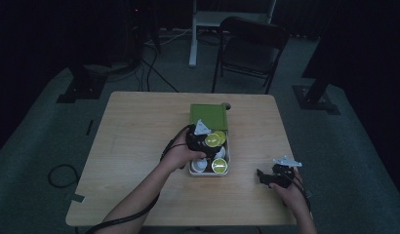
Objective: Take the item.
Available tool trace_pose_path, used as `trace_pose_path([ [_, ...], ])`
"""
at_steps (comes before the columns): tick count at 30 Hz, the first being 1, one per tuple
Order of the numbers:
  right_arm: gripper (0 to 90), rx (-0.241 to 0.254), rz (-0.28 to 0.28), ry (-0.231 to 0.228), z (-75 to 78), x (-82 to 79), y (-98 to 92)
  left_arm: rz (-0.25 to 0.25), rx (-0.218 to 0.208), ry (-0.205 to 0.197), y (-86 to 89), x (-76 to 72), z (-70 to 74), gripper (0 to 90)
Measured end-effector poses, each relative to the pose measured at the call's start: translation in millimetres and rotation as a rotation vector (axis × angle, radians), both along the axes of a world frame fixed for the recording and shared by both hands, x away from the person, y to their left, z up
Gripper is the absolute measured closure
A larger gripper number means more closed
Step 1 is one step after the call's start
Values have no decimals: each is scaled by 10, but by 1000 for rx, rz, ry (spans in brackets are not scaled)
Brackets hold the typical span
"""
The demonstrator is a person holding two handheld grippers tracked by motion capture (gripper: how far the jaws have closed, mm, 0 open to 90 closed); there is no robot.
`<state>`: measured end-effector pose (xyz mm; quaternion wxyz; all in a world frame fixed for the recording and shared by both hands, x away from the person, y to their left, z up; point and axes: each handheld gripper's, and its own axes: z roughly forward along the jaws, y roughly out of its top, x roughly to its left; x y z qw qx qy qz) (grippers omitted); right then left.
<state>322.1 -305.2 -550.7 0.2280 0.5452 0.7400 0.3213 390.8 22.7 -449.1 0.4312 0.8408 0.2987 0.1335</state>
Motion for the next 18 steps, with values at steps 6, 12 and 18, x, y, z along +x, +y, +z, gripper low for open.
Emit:
trace_pose_path([
  [6, 125, 0, 0, 0, 0, 0, 0, 11, 12, 9, -31, 51, -25, 222],
  [12, 124, 0, 0, 0, 0, 0, 0, 34, 15, 61, -43, 103, -70, 330],
  [18, 124, 0, 0, 0, 0, 0, 0, 27, 31, 48, -50, 98, -70, 382],
])
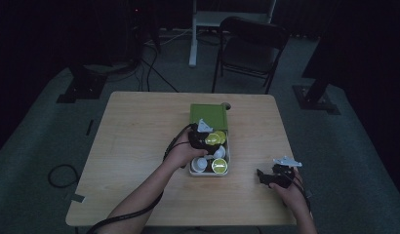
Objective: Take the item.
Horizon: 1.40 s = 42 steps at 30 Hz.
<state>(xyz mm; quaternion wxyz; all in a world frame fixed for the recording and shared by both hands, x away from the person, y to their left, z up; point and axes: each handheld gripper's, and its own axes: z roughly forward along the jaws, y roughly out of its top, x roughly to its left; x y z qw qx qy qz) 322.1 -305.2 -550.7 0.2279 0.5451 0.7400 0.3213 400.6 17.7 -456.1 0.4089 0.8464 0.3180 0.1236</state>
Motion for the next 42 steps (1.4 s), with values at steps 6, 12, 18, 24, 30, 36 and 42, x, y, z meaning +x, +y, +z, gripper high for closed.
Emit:
trace_pose_path([
  [6, 124, 0, 0, 0, 0, 0, 0, -9, -24, 1, 3, -57, 65, 384],
  [12, 124, 1, -1, 0, 0, 0, 1, -36, -35, -16, 6, -122, 163, 385],
  [18, 125, -1, 0, -1, 0, 1, 0, -36, -52, -27, 49, -169, 268, 385],
  [24, 124, -1, 0, -1, 0, 1, 0, -34, -55, -56, 123, -214, 367, 385],
  [30, 125, 0, 0, -1, 0, 1, 0, -25, -61, -74, 214, -235, 420, 385],
  [36, 124, 0, 0, -1, 0, 1, 0, -12, -62, -77, 306, -240, 436, 386],
  [42, 125, -1, 0, -1, 0, 1, 0, 5, -62, -79, 410, -242, 437, 386],
])
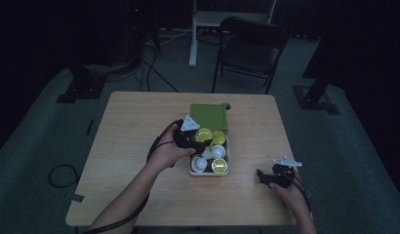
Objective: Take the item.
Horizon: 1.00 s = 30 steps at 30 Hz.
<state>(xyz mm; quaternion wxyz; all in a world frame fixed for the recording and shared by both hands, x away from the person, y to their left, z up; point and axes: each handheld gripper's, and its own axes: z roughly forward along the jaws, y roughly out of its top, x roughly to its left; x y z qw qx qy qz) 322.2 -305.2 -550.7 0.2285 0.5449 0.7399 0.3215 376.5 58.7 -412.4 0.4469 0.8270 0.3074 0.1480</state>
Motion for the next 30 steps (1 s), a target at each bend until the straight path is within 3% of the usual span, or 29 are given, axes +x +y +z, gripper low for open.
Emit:
trace_pose_path([
  [8, 125, 0, 0, 0, 0, 0, 0, 23, -1, -11, 138, -16, 24, 386],
  [30, 124, 1, 0, 1, 0, -1, 1, 110, 1, -11, 566, -62, -97, 386],
])
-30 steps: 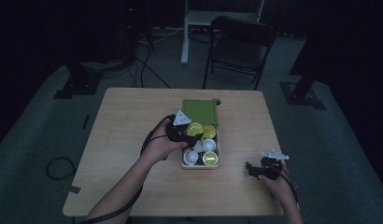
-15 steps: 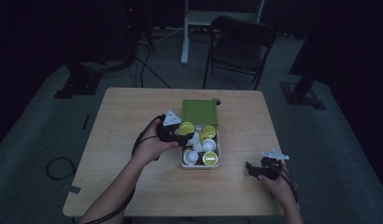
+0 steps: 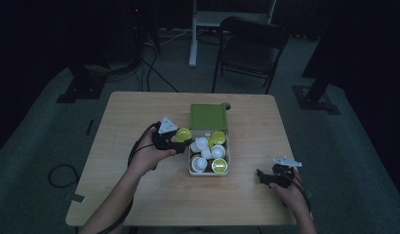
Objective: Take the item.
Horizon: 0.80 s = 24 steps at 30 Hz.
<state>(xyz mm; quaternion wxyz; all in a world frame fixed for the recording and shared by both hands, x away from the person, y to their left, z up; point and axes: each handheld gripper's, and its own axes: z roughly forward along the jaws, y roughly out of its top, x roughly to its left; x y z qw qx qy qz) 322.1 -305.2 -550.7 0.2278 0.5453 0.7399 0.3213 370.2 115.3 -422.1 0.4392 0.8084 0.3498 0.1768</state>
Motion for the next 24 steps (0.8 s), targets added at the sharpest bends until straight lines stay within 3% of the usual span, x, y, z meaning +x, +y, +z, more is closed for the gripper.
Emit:
trace_pose_path([
  [7, 125, -1, 1, -1, 0, 1, -1, 25, 0, 0, 109, -24, -58, 386],
  [12, 125, -1, 0, 0, 0, 0, 0, 43, 25, 1, 164, -32, -134, 386],
  [24, 125, 0, 0, -1, 0, 0, 0, 83, 4, 22, 375, -67, -305, 386],
])
